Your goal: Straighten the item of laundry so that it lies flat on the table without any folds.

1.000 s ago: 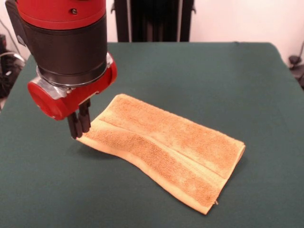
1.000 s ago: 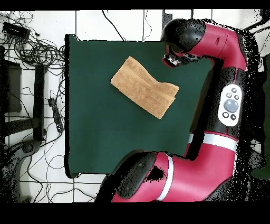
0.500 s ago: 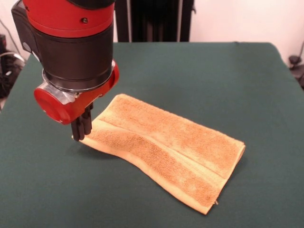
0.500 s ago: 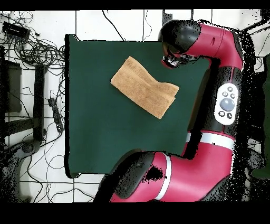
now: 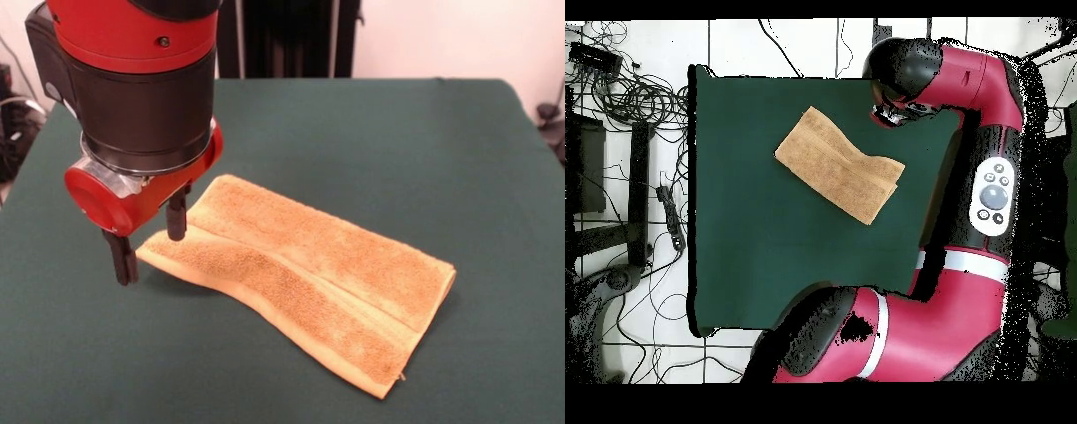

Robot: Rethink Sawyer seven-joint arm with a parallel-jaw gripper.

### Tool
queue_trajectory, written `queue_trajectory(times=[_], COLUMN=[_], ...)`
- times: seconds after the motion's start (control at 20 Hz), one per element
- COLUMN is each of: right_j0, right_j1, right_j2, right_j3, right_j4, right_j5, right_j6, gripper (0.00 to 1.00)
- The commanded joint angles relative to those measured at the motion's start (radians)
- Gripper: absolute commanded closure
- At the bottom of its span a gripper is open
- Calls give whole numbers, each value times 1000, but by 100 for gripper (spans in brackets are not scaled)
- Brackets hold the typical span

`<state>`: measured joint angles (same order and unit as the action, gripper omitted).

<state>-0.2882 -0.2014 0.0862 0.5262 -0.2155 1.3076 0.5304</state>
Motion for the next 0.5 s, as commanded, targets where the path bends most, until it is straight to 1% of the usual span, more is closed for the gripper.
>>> queue_trajectory(times=[0.05,0.5], right_j0=[51,50], right_j1=[60,61], right_j2=[105,103], right_j3=[104,103], right_j4=[-16,-17], right_j5=[-35,-30], right_j6=[-84,-81], gripper=[0,0])
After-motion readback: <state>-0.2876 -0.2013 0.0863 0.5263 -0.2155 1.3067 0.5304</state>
